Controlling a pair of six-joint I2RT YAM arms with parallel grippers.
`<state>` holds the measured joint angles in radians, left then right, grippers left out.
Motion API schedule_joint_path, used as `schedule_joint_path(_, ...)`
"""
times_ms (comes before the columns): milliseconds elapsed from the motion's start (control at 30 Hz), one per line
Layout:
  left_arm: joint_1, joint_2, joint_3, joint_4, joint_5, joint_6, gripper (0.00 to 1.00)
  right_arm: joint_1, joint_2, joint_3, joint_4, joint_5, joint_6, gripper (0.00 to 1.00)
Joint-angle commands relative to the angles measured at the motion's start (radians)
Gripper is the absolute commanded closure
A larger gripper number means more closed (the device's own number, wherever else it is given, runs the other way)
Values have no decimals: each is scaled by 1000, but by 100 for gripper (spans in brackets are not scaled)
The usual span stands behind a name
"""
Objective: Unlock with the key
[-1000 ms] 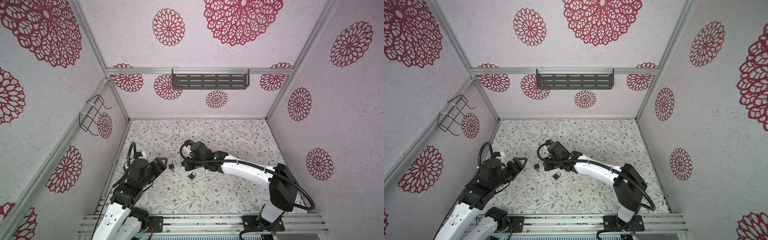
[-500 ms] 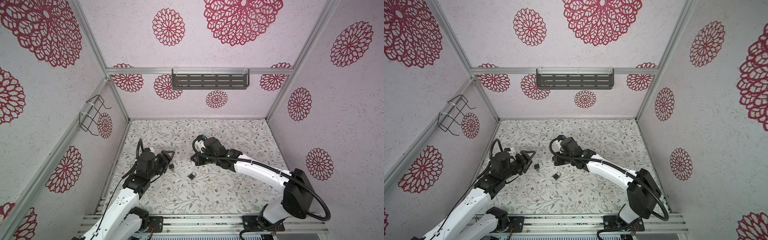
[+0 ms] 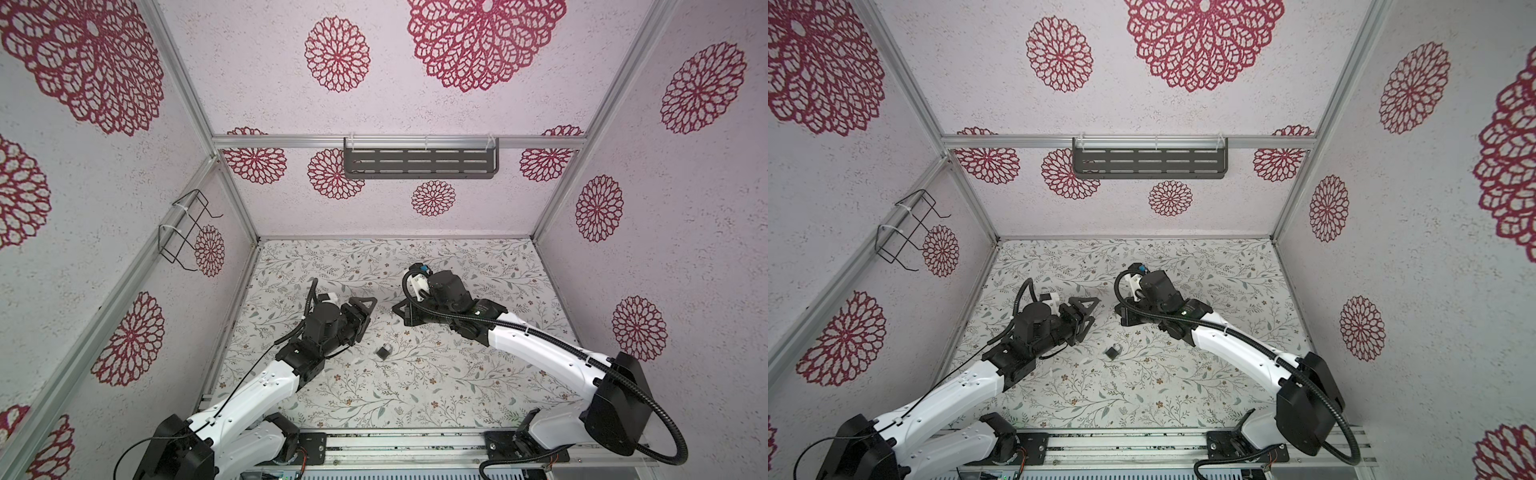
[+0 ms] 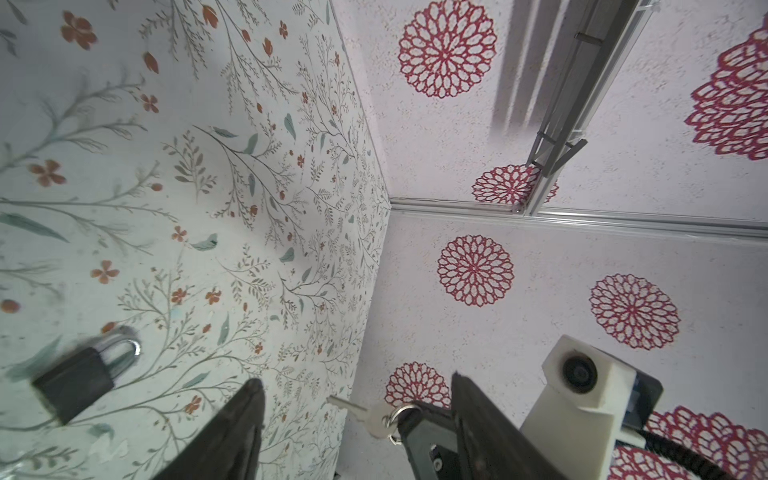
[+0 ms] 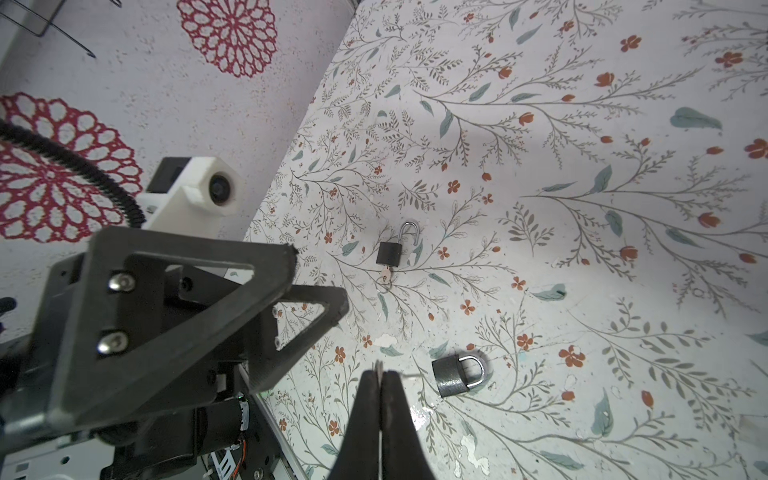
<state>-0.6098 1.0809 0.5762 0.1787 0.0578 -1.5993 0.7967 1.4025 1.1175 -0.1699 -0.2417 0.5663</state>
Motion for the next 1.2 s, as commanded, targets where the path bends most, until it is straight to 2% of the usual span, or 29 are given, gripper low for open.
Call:
schedule_joint_path(0,-39,29,18,133,-85,-111,26,-5,-48,2,84,-25,-28,100)
schedule_joint_path(200,-89,82,21,240,-147,-213,24,-5,-50,5,154,-48,-21,100)
schedule_joint_path(333,-102,136,28,359,-141,-251,24,-5,-33,10,190,-67,-9,100)
schedule_joint_path(500,-110,171,35,415,-153,-277,25,-5,-21,10,199,-87,-3,100)
schedule_joint_path(667,-110,157,12,436,-192,-280,30,-5,-51,-23,178,-70,-10,100)
schedule_joint_path(733,-110,150,2,442,-203,-283,35,-5,-62,-30,167,-61,-12,100)
schedule_joint_path(1167,-110,127,-35,456,-224,-293,50,-5,-104,-45,168,-21,-20,100)
